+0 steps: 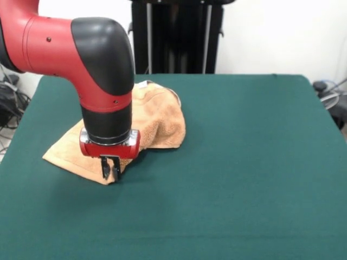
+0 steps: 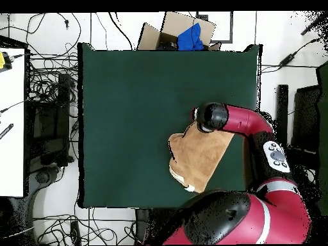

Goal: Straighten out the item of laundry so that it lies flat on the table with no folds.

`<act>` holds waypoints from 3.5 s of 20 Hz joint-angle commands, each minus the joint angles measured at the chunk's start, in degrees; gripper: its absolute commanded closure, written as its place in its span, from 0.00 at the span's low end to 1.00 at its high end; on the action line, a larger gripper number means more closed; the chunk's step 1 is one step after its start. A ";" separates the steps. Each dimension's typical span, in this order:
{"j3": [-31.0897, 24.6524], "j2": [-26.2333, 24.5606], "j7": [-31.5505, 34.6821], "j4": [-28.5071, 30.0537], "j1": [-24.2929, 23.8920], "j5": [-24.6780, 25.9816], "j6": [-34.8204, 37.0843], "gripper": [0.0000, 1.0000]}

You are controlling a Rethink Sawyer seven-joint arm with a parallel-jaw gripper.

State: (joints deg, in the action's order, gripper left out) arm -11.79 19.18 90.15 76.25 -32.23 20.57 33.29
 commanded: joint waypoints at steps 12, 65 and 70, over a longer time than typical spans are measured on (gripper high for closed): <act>-1.12 3.21 4.18 3.91 4.94 3.69 -7.76 0.00; 0.01 15.51 8.26 27.62 6.78 -2.30 -8.40 0.00; 0.29 16.81 8.54 29.23 6.48 -2.29 -8.44 0.00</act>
State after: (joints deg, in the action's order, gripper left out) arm -11.74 33.73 90.15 99.54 -25.47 19.82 25.54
